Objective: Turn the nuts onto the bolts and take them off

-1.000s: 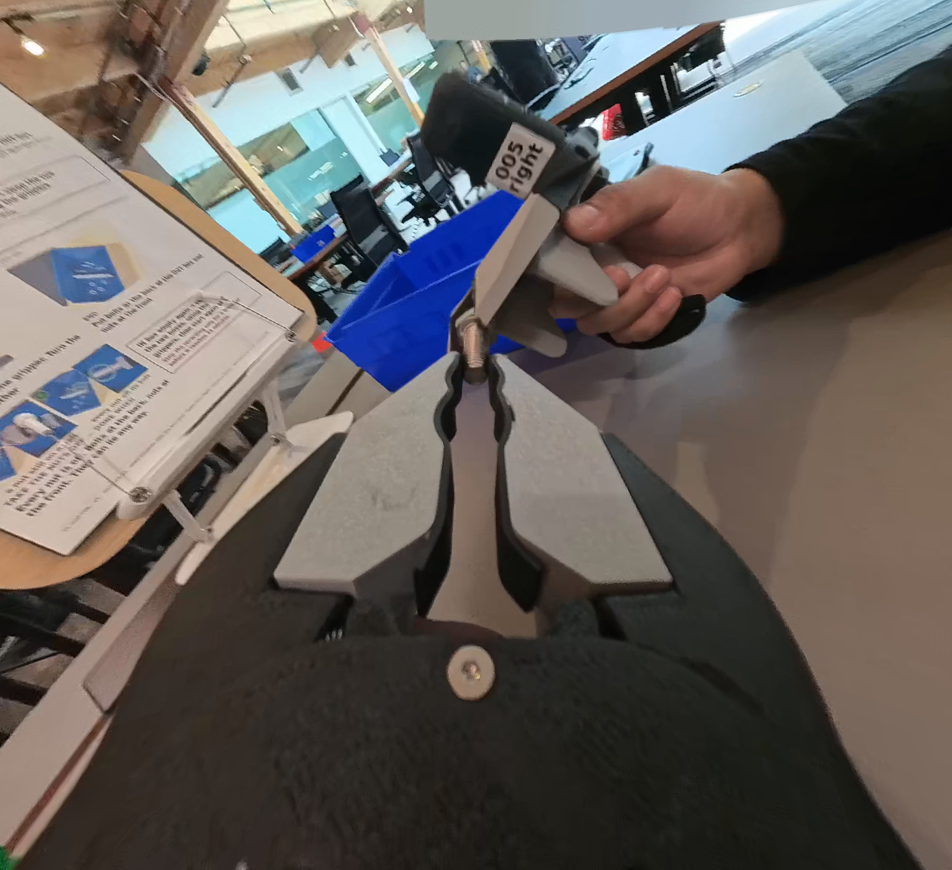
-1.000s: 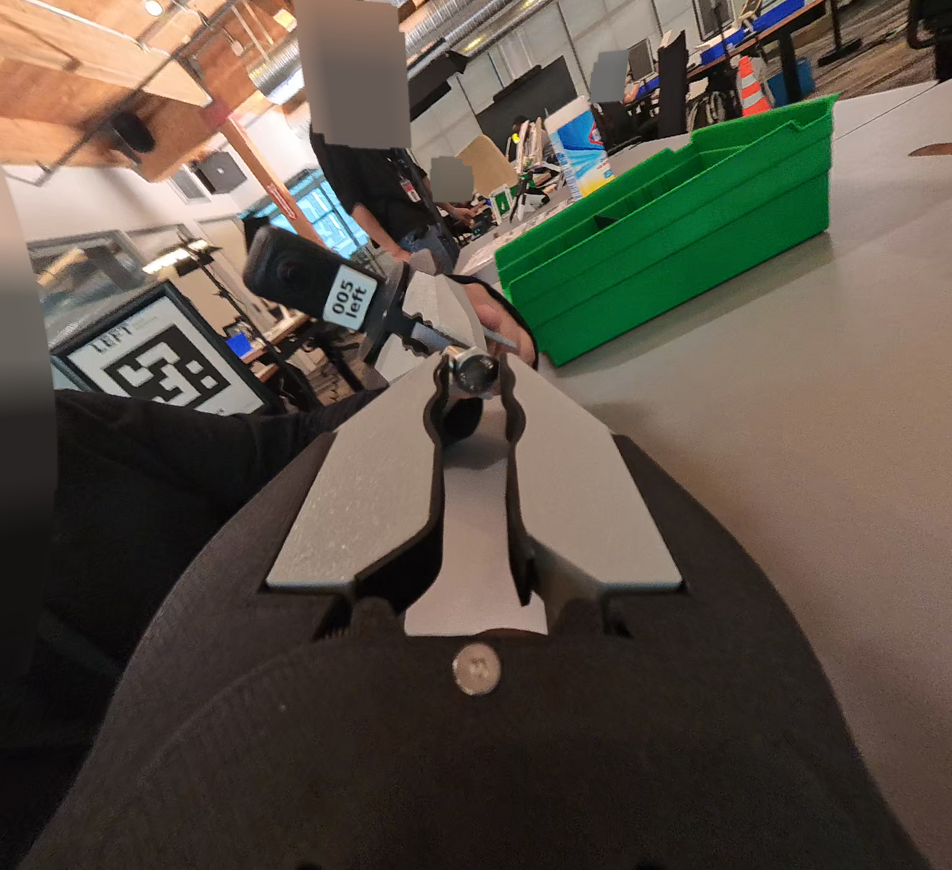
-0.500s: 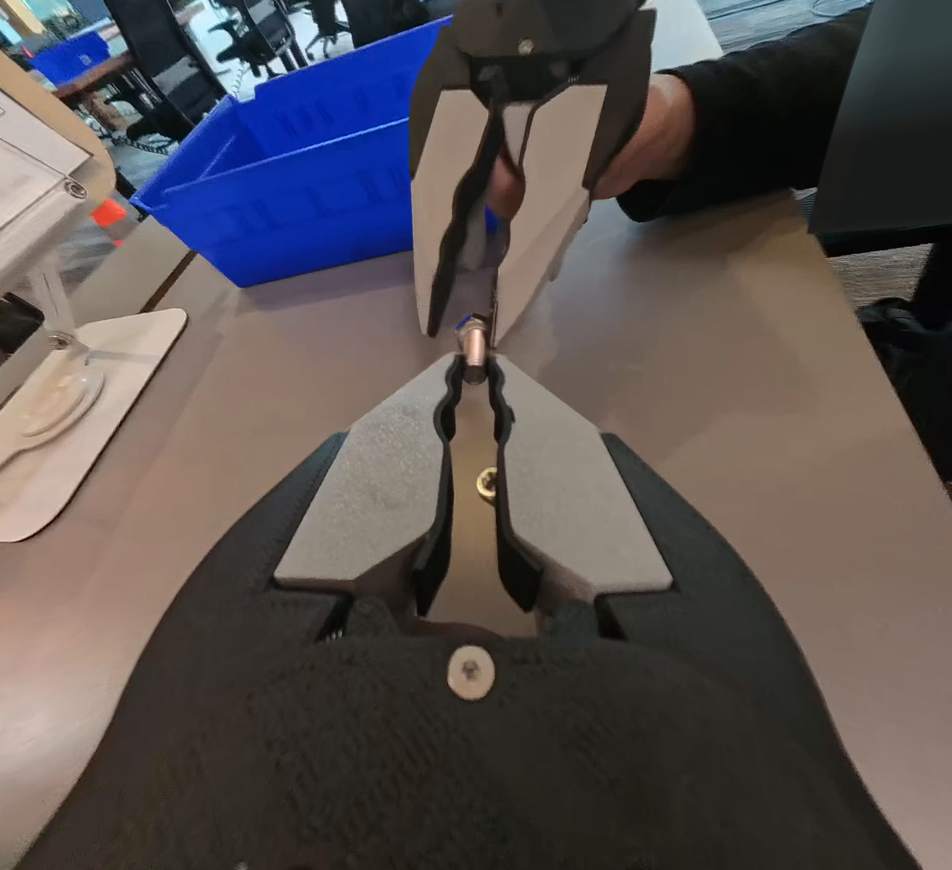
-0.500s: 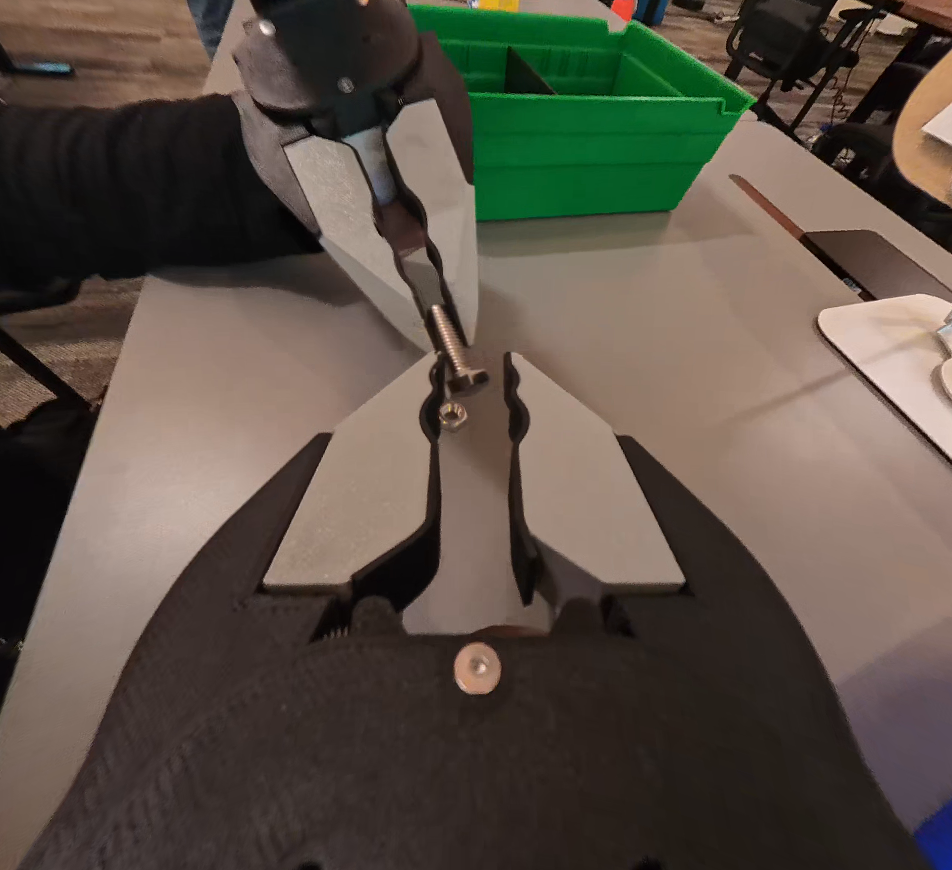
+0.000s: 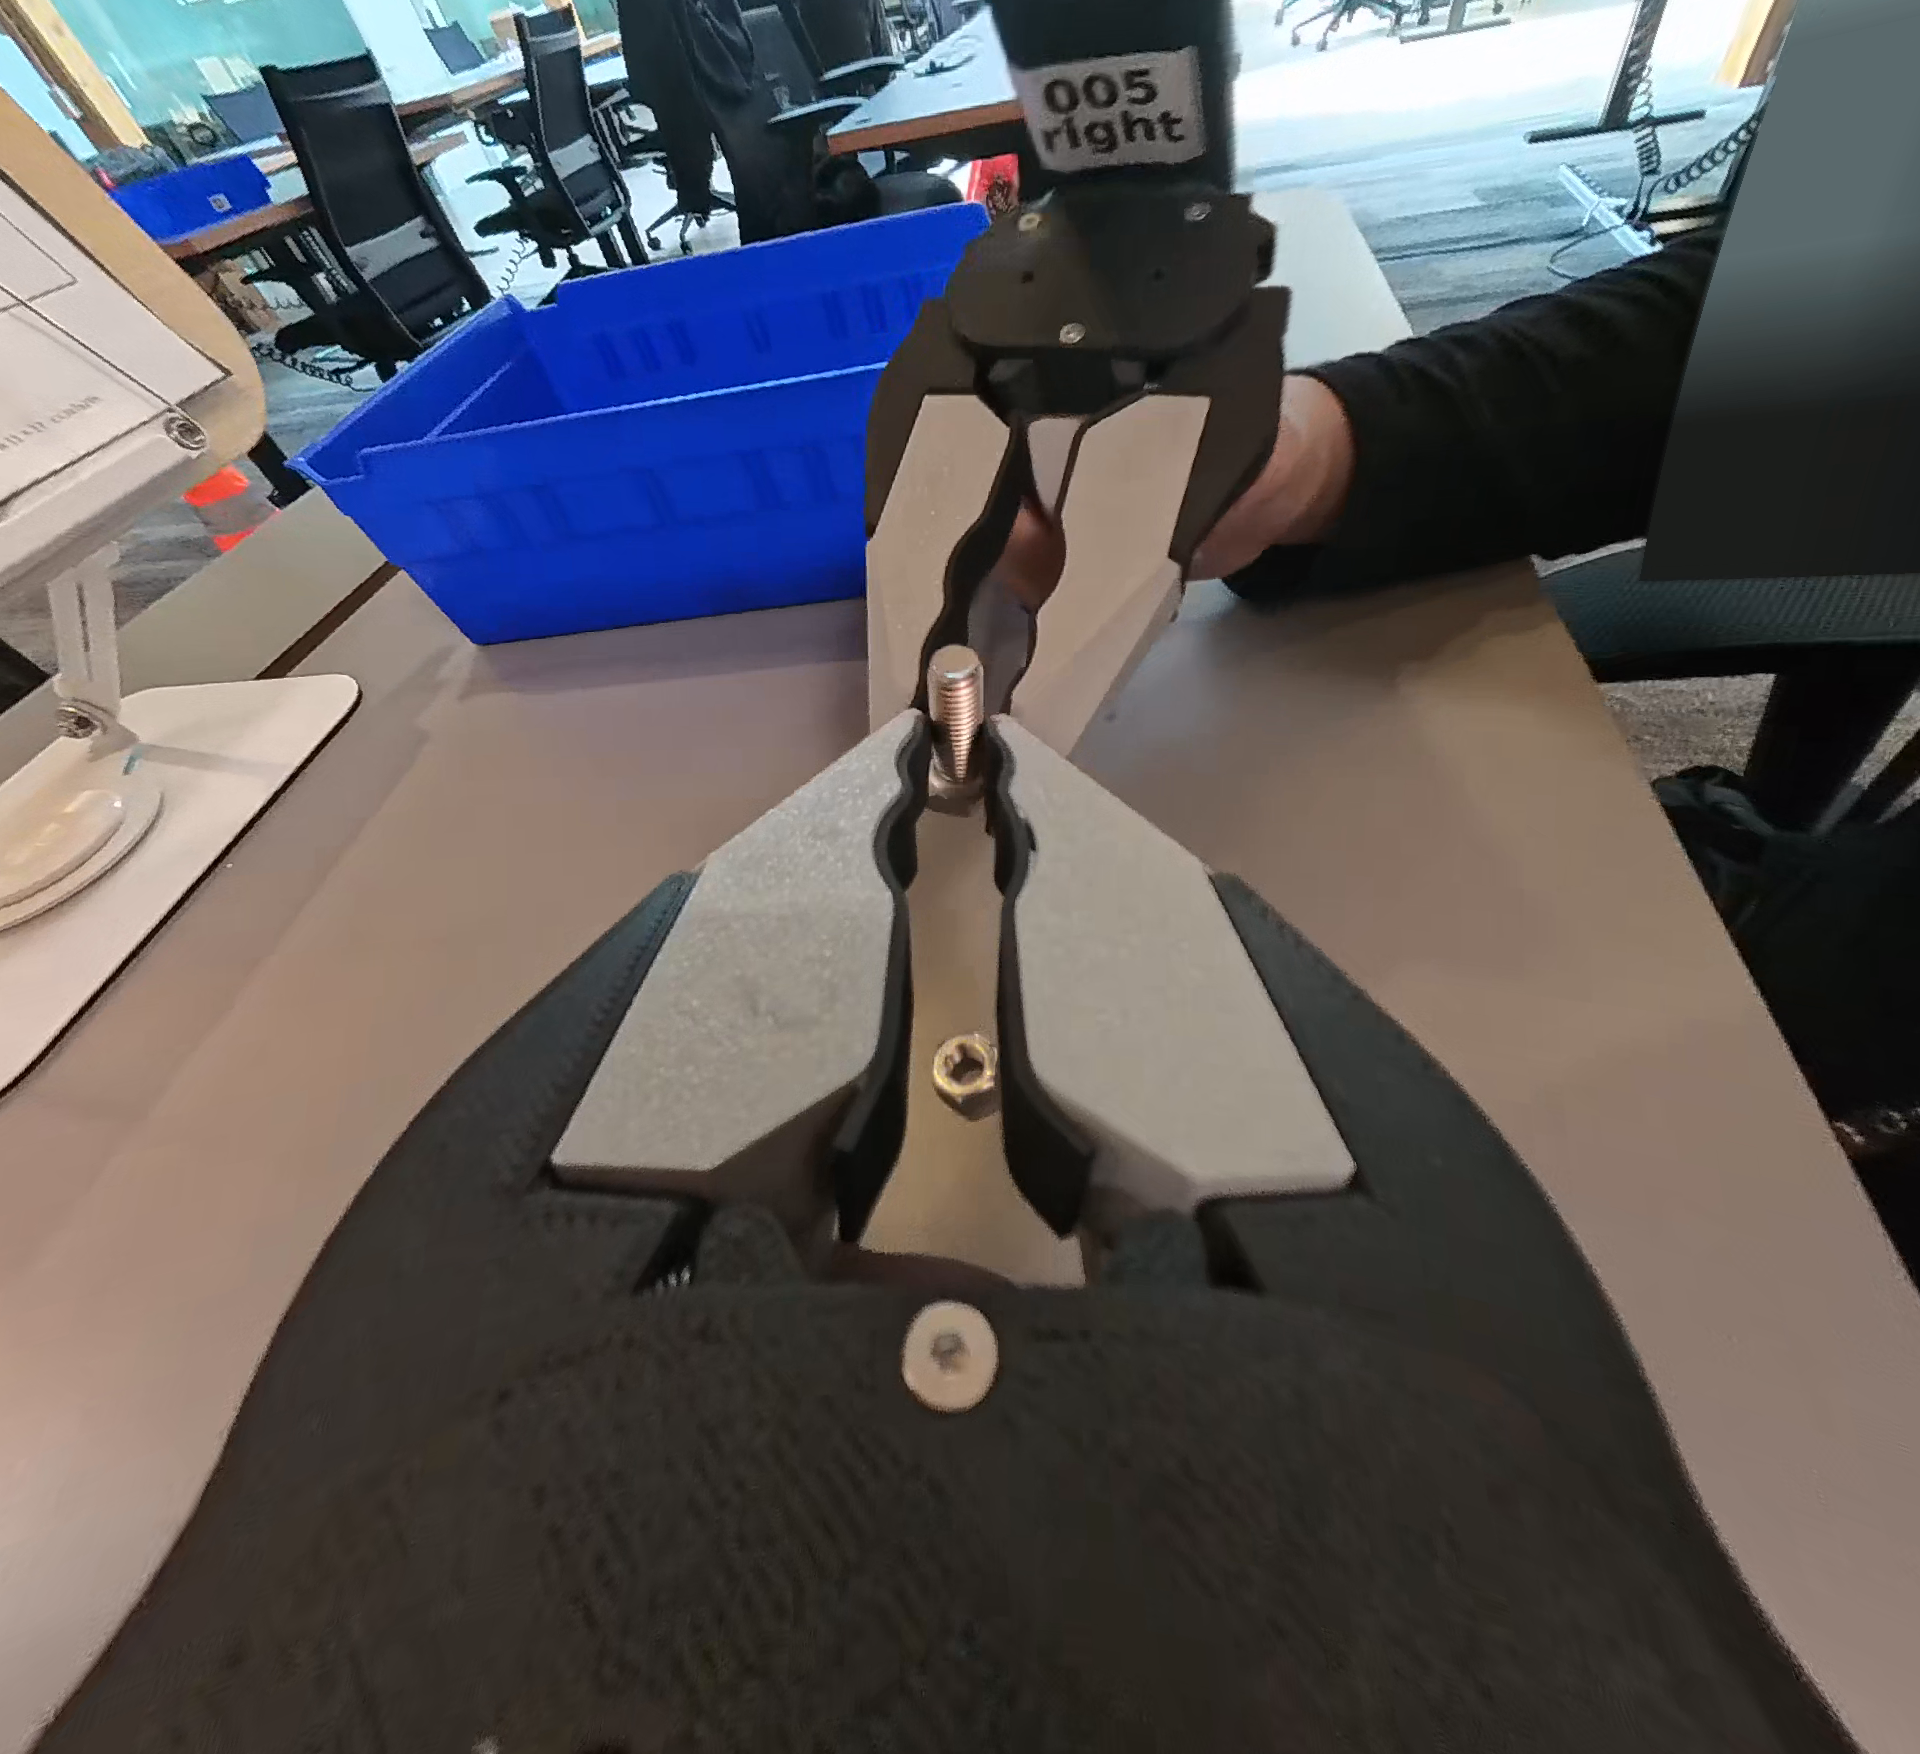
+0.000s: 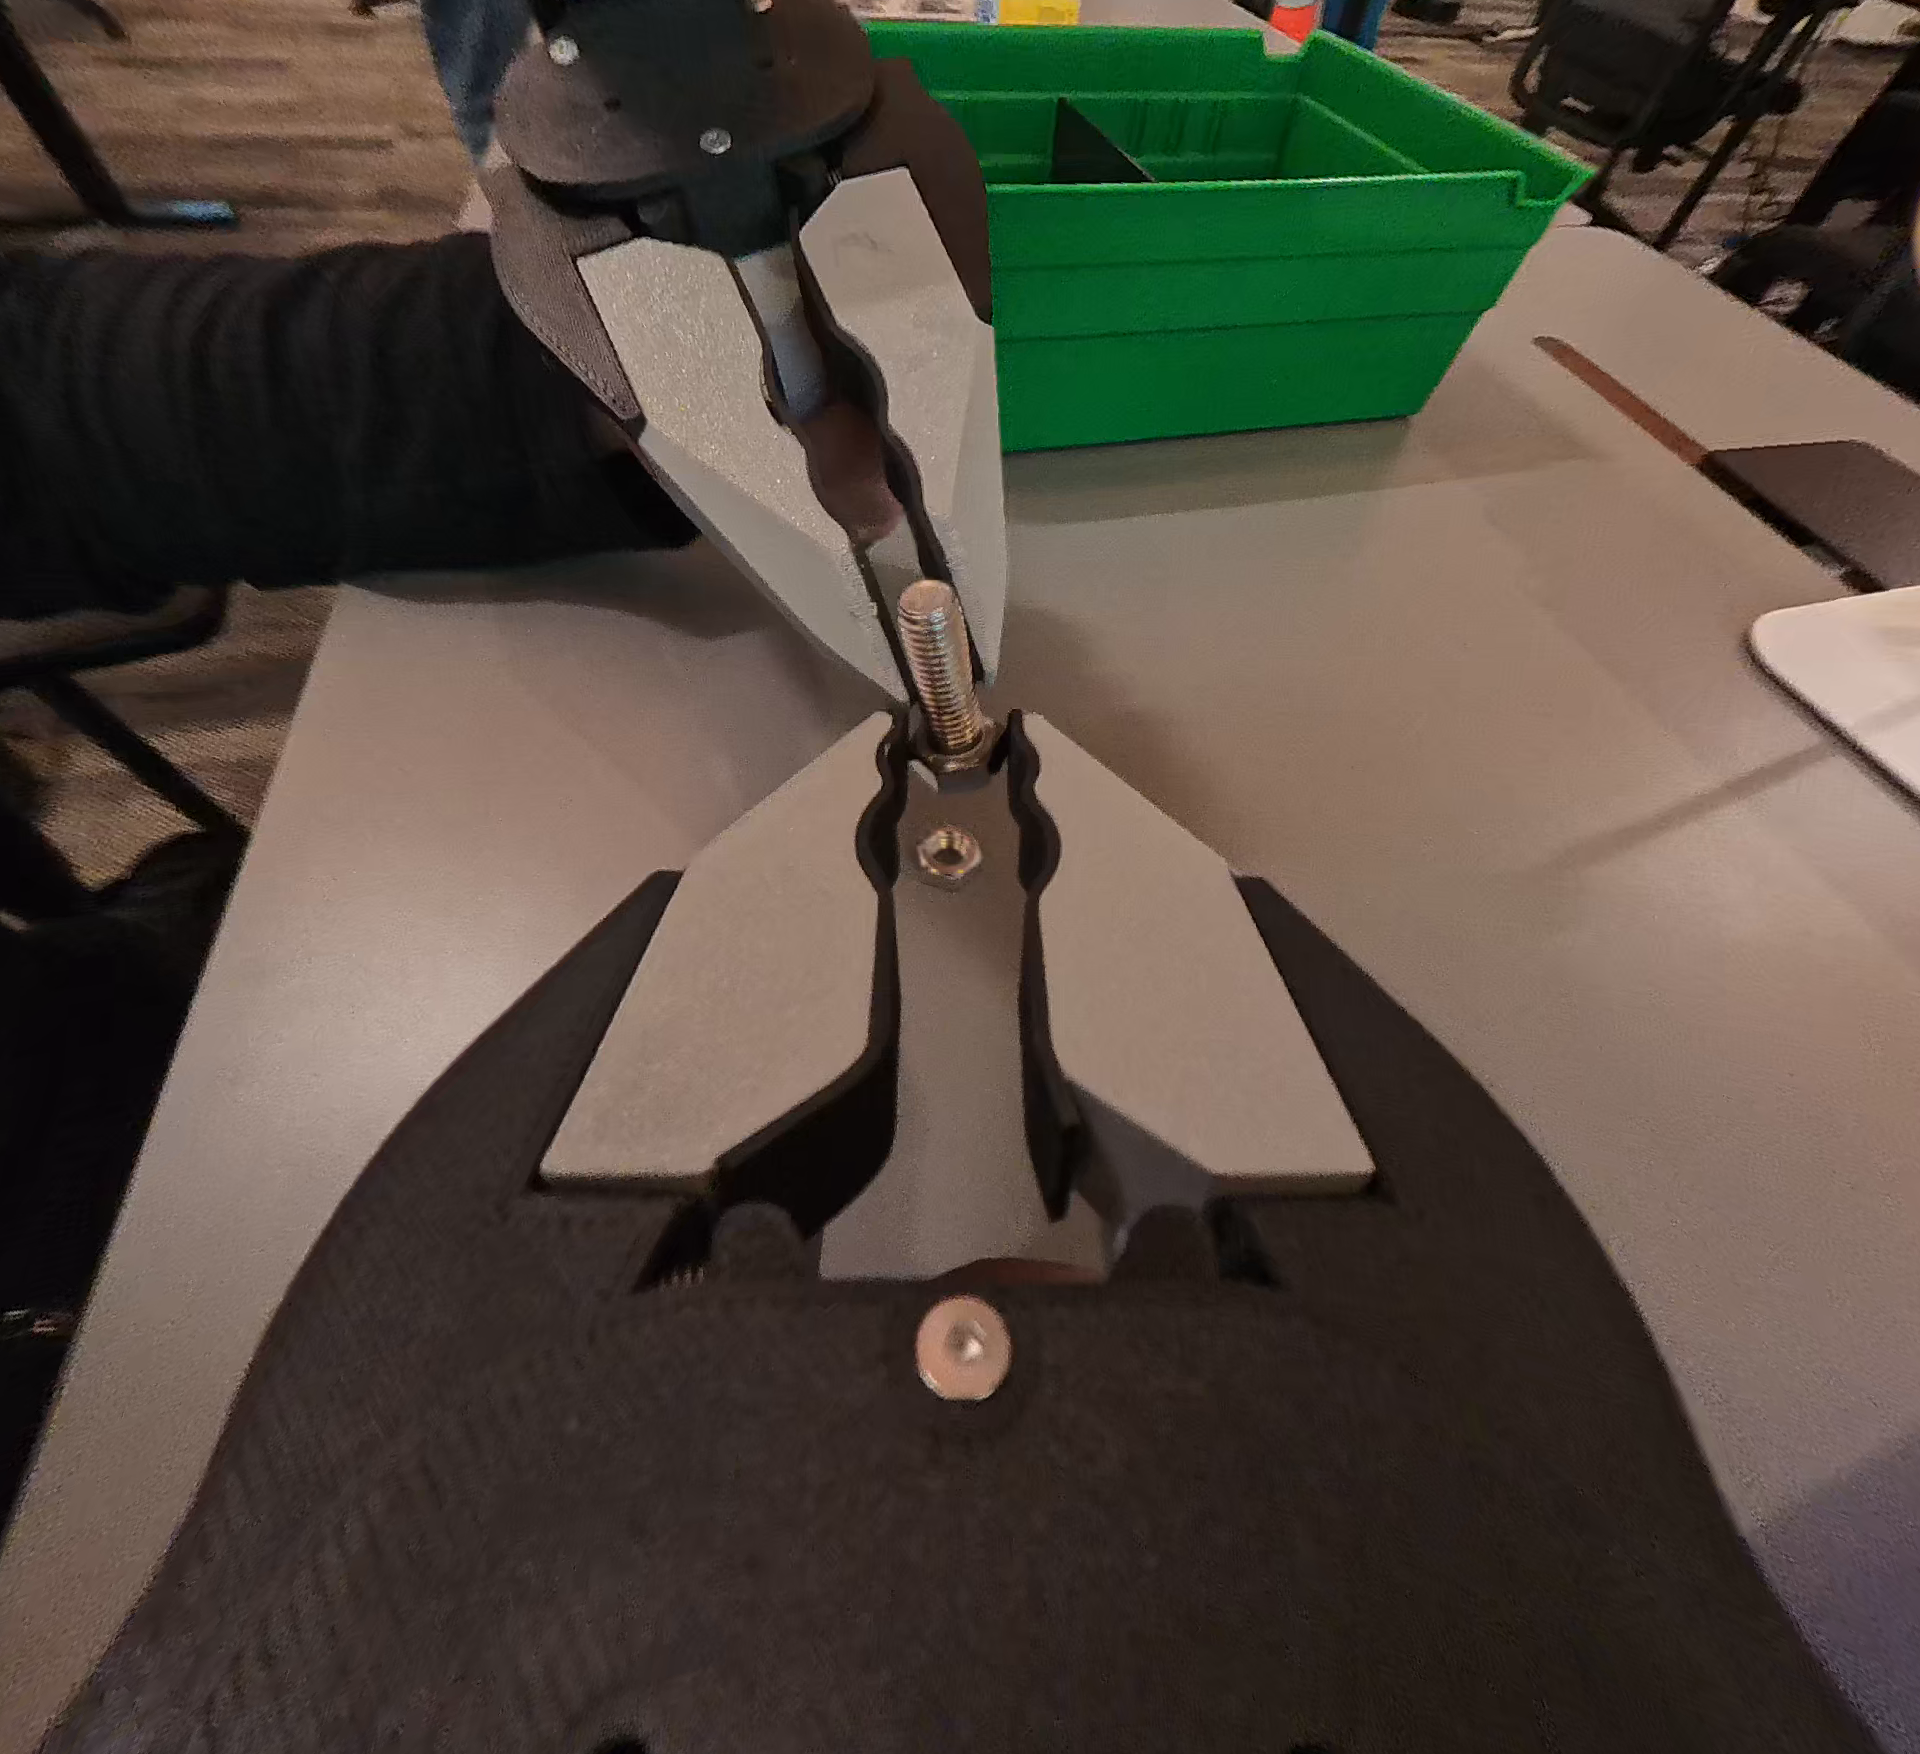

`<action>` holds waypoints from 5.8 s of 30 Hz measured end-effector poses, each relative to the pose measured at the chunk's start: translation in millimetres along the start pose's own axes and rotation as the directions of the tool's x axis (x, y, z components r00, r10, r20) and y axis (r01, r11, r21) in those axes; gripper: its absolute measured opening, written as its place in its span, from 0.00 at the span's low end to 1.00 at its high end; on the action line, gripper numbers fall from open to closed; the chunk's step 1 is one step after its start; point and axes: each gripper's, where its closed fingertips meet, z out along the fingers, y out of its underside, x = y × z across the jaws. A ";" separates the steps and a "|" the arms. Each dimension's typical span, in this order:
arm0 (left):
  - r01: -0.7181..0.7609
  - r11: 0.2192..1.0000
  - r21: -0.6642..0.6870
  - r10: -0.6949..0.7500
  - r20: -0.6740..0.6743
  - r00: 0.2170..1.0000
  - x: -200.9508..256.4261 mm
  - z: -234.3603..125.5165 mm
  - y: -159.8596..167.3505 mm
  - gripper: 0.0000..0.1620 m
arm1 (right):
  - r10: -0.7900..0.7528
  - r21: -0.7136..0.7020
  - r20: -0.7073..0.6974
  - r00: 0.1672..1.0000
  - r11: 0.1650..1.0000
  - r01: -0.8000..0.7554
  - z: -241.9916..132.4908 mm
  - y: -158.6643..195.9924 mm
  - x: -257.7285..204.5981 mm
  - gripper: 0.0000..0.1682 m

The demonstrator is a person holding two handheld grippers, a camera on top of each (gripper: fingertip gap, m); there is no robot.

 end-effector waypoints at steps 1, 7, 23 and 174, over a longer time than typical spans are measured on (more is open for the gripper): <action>0.008 1.000 0.013 -0.008 0.003 1.000 -0.7 -0.2 -1.9 0.04 | 0.033 0.011 0.021 0.999 0.999 -0.033 -0.7 -1.5 -0.3 0.09; 0.017 0.999 0.049 -0.018 0.015 1.000 -1.7 -0.4 -7.3 0.04 | 0.107 0.048 0.069 0.992 0.993 -0.110 -3.2 -6.7 -1.1 0.09; 0.025 0.997 0.070 -0.028 0.031 0.999 -3.7 0.5 -8.9 0.06 | 0.186 0.031 0.124 0.975 0.981 -0.191 -1.2 -2.9 -2.7 0.09; 0.310 0.951 0.013 -0.308 0.142 0.941 -54.4 0.7 38.1 0.04 | 0.161 -0.235 0.024 0.987 0.960 -0.151 20.5 49.5 2.2 0.19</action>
